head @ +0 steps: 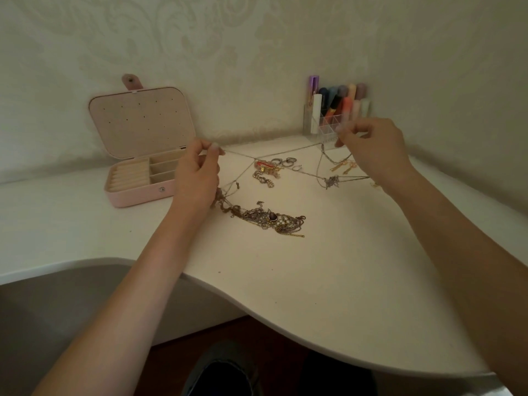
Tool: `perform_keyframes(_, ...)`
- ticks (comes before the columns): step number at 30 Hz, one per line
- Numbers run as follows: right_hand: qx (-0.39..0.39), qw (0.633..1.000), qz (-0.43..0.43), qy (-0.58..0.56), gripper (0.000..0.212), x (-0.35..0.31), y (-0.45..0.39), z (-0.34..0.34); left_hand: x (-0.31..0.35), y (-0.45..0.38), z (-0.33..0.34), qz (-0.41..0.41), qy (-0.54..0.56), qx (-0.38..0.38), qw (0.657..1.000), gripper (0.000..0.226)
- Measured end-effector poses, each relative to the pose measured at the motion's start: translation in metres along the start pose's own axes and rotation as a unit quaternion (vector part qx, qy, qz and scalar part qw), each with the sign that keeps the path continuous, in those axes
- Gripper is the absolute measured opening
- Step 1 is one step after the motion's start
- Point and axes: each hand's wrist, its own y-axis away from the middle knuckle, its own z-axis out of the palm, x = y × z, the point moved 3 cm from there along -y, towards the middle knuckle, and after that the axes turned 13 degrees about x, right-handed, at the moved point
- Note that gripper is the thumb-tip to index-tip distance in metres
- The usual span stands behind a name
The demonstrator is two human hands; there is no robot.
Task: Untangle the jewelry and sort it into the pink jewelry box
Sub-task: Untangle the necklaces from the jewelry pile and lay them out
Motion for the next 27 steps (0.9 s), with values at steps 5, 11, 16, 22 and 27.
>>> perform_keyframes(5,0.044,0.998,0.037,0.027,0.023,0.002,-0.004,-0.010,-0.001,-0.006,-0.006,-0.056,0.015,0.041,0.997,0.027)
perform_keyframes(11,0.030,0.996,0.082,-0.024,0.022,0.000,-0.005,-0.011,0.001,-0.004,-0.004,-0.102,0.075,0.035,0.991,0.030)
perform_keyframes(16,-0.117,0.980,0.092,-0.130,0.027,-0.015,0.007,0.000,0.007,0.004,0.002,-0.122,0.118,-0.102,0.980,0.025)
perform_keyframes(22,-0.148,0.946,0.147,-0.247,0.028,-0.025,0.015,0.007,0.013,0.012,0.010,-0.111,0.169,-0.235,0.951,0.022)
perform_keyframes(27,-0.142,0.930,0.182,-0.286,0.028,-0.027,0.014,0.002,0.028,0.024,0.026,-0.056,0.171,-0.299,0.937,0.029)
